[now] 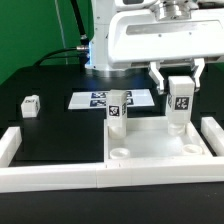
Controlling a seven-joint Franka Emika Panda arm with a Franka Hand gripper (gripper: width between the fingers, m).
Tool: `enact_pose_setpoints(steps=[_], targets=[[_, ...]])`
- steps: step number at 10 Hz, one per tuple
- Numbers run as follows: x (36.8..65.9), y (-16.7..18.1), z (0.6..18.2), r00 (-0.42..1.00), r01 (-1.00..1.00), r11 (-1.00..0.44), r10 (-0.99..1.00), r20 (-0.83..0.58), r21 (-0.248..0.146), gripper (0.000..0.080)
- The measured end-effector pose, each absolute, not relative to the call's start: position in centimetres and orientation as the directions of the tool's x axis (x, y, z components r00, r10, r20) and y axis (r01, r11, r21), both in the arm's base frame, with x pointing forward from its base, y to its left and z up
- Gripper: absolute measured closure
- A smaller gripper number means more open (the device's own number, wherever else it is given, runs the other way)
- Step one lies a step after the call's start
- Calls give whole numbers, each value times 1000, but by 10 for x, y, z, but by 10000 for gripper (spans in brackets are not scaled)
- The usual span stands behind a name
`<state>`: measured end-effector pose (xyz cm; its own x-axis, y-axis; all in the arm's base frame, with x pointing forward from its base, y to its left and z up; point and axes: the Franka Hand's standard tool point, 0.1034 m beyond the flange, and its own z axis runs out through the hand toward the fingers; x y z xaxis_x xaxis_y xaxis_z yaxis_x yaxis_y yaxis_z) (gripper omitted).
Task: Assemble square table
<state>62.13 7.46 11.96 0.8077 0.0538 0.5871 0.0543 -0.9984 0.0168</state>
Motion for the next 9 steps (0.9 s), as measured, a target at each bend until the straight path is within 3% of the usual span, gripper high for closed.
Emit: enact_pose_setpoints(steps=[9], targets=[[619,96,97,818,89,-996,85,569,21,509]])
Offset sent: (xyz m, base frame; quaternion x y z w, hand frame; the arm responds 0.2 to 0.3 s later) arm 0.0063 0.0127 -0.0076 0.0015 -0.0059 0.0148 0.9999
